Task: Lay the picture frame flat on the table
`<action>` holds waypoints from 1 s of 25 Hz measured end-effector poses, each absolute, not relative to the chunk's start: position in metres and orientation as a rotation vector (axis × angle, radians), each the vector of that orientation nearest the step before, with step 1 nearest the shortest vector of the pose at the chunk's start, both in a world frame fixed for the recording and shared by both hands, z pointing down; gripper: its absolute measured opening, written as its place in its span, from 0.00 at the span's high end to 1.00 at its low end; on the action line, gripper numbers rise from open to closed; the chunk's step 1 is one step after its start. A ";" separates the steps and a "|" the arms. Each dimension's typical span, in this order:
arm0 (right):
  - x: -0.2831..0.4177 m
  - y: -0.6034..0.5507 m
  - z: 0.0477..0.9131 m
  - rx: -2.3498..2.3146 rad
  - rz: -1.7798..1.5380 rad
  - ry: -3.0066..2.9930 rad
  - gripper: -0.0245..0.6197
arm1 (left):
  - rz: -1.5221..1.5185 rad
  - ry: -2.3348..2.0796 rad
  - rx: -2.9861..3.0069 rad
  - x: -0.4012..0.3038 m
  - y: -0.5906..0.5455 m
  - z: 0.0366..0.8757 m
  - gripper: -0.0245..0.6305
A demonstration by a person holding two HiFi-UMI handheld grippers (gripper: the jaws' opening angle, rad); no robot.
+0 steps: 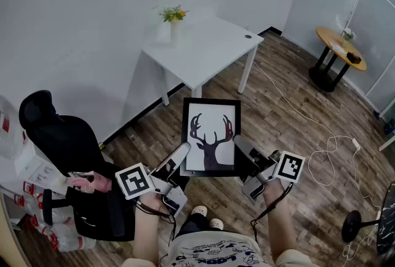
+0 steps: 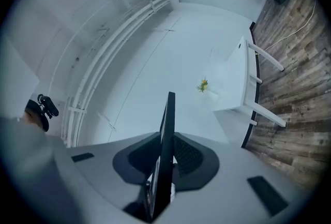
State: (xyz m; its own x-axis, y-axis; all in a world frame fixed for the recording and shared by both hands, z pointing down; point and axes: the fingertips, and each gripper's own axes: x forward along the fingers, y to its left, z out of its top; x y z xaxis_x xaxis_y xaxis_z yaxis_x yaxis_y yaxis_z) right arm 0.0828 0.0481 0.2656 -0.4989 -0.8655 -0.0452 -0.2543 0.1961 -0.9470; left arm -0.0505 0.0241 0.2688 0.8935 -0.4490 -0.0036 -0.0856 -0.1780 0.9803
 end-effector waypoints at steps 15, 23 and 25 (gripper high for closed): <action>0.083 0.042 0.272 -1.055 -1.306 1.867 0.83 | -0.337 -0.401 1.742 -0.051 0.018 0.273 0.84; 0.084 0.031 0.279 -1.087 -1.304 1.857 0.83 | -0.333 -0.397 1.740 -0.049 0.006 0.279 0.84; 0.082 0.034 0.277 -1.086 -1.301 1.860 0.83 | -0.331 -0.399 1.744 -0.051 0.009 0.278 0.84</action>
State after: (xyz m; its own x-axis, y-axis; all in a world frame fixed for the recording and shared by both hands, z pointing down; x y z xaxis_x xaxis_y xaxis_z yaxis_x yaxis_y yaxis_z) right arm 0.0822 0.0345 0.2772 -0.4737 -0.8802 -0.0283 -0.2752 0.1785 -0.9447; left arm -0.0511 0.0095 0.2777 0.8988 -0.4384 -0.0044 -0.0860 -0.1860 0.9788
